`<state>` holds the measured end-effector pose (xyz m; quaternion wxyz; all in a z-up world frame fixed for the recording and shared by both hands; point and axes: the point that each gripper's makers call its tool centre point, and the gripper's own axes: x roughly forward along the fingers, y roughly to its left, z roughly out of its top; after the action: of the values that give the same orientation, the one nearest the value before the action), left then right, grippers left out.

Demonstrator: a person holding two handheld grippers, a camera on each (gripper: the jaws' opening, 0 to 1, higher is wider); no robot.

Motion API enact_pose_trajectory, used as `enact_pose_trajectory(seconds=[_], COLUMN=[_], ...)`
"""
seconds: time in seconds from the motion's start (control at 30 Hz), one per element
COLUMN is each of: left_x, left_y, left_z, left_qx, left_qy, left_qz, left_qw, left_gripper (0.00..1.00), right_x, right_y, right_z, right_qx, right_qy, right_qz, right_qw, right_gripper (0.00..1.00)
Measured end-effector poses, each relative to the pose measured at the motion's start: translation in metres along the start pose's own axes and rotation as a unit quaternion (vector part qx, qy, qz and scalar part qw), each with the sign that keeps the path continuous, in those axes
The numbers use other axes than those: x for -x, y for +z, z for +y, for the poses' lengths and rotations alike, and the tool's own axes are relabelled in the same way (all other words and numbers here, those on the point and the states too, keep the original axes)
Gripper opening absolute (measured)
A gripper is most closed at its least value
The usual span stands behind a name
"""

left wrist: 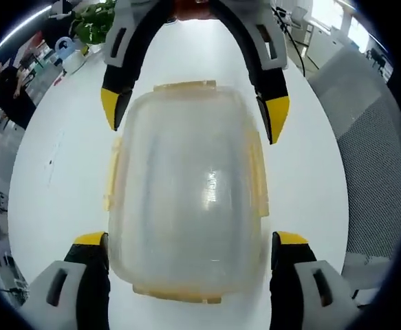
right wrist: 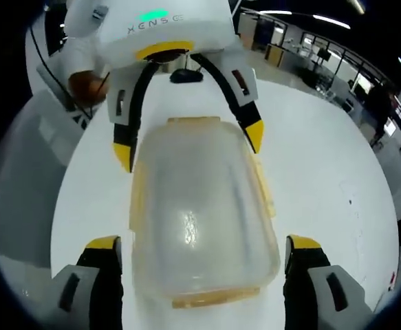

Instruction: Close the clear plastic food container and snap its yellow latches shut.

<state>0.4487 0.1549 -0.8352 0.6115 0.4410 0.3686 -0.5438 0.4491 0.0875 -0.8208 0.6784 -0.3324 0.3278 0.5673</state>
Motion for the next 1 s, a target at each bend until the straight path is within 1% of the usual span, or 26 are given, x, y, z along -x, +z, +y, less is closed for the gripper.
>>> enact_pose_trajectory(seconds=[0.13,0.17,0.23,0.27,0.4,0.47,0.53,0.63,0.7,0.77,0.93,1.0], left_x=[0.003,0.003,0.004,0.004,0.007,0.010,0.011,0.014,0.016,0.017,0.018,0.020], left_y=[-0.004,-0.005,-0.008,-0.009,-0.012,-0.013,-0.013,-0.014,-0.015,-0.015,-0.023,-0.025], left_z=[0.001,0.001,-0.001,-0.001,0.001,0.002,0.001,0.003,0.005,0.003,0.000,-0.002], left_qx=[0.015,0.017,0.042,0.047,0.052,0.056,0.062,0.074,0.090,0.109,0.120,0.127], left_qy=[0.010,0.011,0.009,0.010,0.025,0.034,0.035,0.049,0.059,0.059,0.069,0.070], left_qz=[-0.010,-0.011,-0.013,-0.017,-0.024,-0.030,-0.035,-0.042,-0.048,-0.056,-0.051,-0.054], left_qw=[0.9998,0.9997,0.9990,0.9987,0.9981,0.9974,0.9968,0.9952,0.9930,0.9908,0.9891,0.9879], left_gripper=[0.99,0.99,0.99,0.99,0.99,0.99,0.99,0.99,0.99,0.99,0.99,0.99], right_x=[0.004,0.004,0.004,0.005,0.008,0.010,0.013,0.016,0.017,0.018,0.020,0.022], right_y=[0.004,0.004,0.002,0.001,-0.001,0.002,0.004,0.006,0.006,0.005,0.003,0.004], right_z=[-0.003,-0.003,-0.003,-0.003,-0.003,-0.004,-0.007,-0.007,-0.007,-0.005,0.001,0.001], right_qx=[-0.018,-0.020,-0.019,-0.020,-0.032,-0.042,-0.052,-0.063,-0.072,-0.077,-0.081,-0.087], right_qy=[-0.013,-0.014,-0.019,-0.021,-0.026,-0.032,-0.041,-0.050,-0.054,-0.057,-0.064,-0.069], right_qz=[-0.021,-0.022,-0.018,-0.018,-0.026,-0.038,-0.050,-0.060,-0.065,-0.070,-0.074,-0.081], right_qw=[0.9995,0.9995,0.9995,0.9994,0.9988,0.9979,0.9965,0.9950,0.9938,0.9929,0.9919,0.9905], right_gripper=[1.00,1.00,0.99,0.99,1.00,1.00,1.00,1.00,1.00,1.00,1.00,1.00])
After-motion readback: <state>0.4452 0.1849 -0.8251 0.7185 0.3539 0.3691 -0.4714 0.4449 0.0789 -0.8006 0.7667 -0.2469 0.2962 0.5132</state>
